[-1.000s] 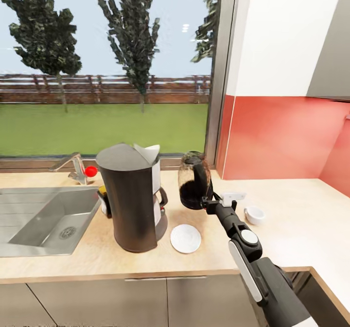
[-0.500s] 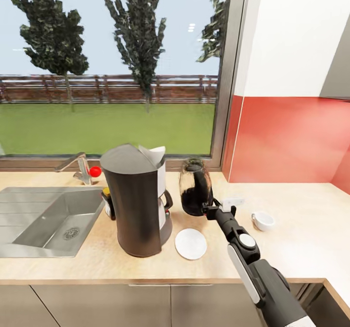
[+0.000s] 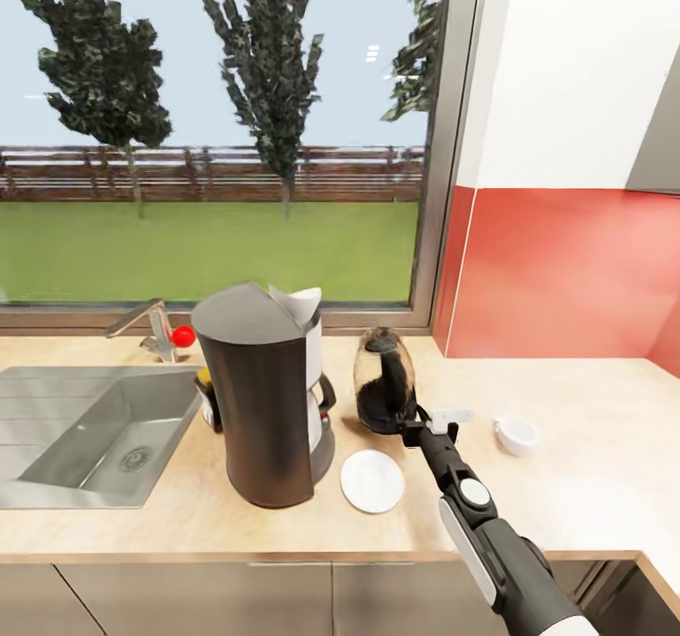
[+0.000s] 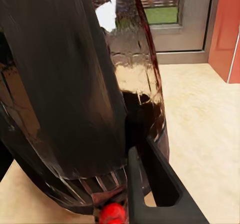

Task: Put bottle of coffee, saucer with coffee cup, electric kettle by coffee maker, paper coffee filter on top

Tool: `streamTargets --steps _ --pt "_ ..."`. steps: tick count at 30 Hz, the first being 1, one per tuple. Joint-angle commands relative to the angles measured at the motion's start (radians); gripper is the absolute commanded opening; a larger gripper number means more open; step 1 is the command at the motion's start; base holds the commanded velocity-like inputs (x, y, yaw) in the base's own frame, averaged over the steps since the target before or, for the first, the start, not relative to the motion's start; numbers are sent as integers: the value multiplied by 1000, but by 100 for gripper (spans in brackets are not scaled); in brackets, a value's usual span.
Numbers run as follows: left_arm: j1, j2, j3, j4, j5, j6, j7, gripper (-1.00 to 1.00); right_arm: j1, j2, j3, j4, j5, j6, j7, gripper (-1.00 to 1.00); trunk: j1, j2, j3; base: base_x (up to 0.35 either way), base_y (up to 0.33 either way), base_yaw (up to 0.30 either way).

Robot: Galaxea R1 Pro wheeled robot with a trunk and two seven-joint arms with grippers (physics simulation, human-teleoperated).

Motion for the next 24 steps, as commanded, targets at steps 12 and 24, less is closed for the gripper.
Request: streamTargets --steps 12,24 --pt "-1 0 -8 2 5 -5 3 100 -1 -1 5 1 -9 -2 -7 -100 1 -2 -2 101 69 0" --pt "-1 0 -7 2 7 -5 3 100 -1 0 7 1 -10 -2 -7 -100 1 -2 -2 -15 37 0"
